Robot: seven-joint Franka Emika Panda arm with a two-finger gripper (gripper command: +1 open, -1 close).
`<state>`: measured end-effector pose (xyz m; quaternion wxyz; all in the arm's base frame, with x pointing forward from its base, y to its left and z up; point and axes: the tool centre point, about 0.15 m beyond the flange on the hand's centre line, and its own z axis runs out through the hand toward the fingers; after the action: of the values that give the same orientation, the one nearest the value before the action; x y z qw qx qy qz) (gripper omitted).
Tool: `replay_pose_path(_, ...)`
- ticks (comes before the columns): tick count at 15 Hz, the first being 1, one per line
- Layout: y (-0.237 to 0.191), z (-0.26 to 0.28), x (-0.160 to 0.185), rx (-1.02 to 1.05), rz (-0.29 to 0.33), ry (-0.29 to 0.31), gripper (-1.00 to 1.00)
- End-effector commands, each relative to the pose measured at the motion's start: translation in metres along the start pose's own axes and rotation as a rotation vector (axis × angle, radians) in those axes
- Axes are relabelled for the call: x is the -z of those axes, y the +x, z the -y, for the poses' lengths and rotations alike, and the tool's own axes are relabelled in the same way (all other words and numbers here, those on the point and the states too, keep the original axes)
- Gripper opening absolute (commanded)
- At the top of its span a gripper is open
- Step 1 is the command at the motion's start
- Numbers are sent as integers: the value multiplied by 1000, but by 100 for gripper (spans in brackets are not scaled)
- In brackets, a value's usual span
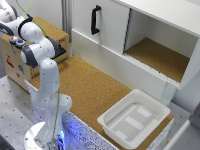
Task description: Push the red button to turn off the red light
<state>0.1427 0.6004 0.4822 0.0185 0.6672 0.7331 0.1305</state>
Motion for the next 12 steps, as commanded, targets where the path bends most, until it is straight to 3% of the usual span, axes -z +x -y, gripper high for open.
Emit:
replay_pose_path(1, 29, -14, -1, -3, 145, 65, -100)
replay_pose_path(7, 34, -25, -45, -46, 199, 67, -100)
replay_pose_path(12, 29, -19, -33, -53, 180, 76, -100)
